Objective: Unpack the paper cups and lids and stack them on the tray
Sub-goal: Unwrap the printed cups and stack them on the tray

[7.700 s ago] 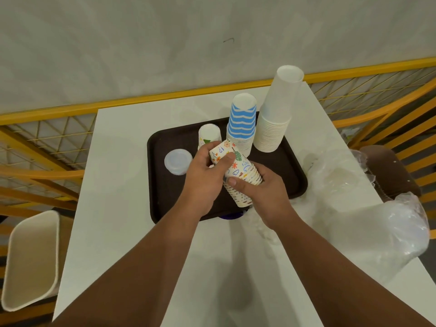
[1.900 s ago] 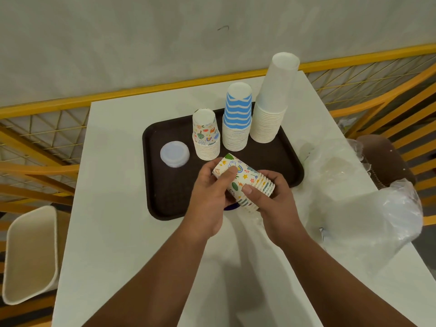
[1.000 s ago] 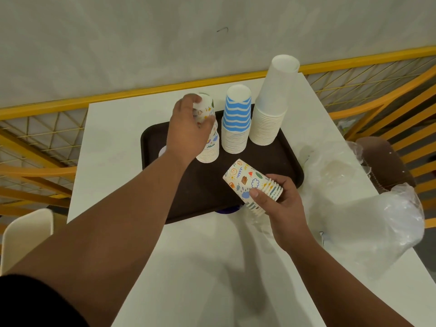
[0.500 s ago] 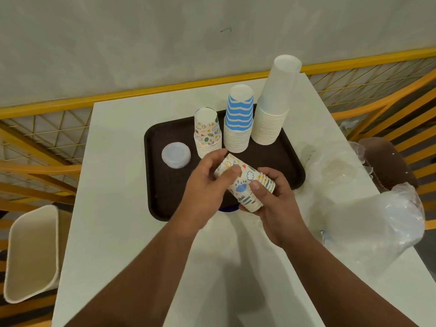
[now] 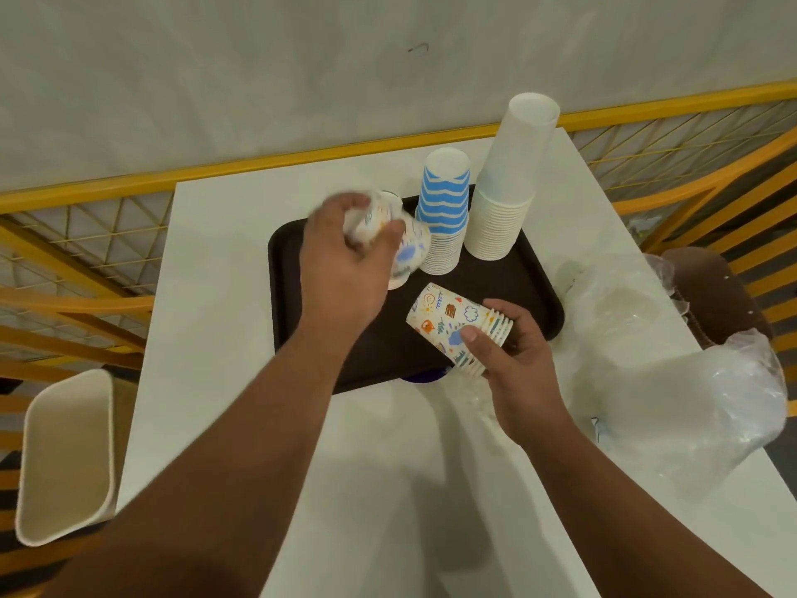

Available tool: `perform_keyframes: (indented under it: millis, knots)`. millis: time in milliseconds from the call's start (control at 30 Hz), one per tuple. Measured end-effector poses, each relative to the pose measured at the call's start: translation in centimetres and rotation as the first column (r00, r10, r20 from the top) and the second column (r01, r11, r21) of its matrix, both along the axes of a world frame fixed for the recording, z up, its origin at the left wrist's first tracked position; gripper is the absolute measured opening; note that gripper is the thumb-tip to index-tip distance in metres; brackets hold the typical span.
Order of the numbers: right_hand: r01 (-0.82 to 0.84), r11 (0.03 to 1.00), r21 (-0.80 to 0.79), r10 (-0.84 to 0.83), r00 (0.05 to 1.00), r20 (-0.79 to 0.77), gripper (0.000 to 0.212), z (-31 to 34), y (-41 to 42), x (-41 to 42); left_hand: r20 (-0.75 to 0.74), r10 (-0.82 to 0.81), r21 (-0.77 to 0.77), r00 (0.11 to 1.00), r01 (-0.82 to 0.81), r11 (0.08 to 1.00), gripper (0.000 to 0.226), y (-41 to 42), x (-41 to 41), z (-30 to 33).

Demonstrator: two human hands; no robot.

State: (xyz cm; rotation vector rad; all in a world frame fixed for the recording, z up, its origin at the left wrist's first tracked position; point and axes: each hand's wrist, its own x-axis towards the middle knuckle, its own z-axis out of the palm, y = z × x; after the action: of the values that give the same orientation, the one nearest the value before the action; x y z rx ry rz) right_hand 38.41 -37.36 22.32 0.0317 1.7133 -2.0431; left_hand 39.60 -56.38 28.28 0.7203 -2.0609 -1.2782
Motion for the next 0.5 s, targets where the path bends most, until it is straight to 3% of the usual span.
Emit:
perform_keyframes:
  millis: [100, 167, 333, 500]
  knots:
    - [-0.002, 1.0, 0.011, 0.002, 1.0, 0.012, 0.062, -0.3, 0.0, 0.1, -0.049, -0.062, -0.39, 0.997, 0.038, 0.92, 0.037, -2.2, -3.0, 1.5]
    - [-0.004, 1.0, 0.006, 0.004, 1.0, 0.017, 0.061, -0.4, 0.0, 0.3, 0.033, -0.07, -0.47, 0.997, 0.077, 0.879, 0.039, -3.3, -4.7, 1.1]
    - [0.017, 1.0, -0.009, -0.016, 0.999, 0.038, 0.06, -0.8, 0.6, 0.3, 0.279, -0.114, -0.473, 0.953, 0.24, 0.848, 0.038, -4.0, -6.0, -2.6]
    - [0.047, 0.998, -0.052, -0.042, 0.995, 0.091, 0.055, -0.6, 0.9, 0.0, 0.434, -0.105, -0.338, 0.895, 0.27, 0.901, 0.043, -3.4, -5.4, -3.9]
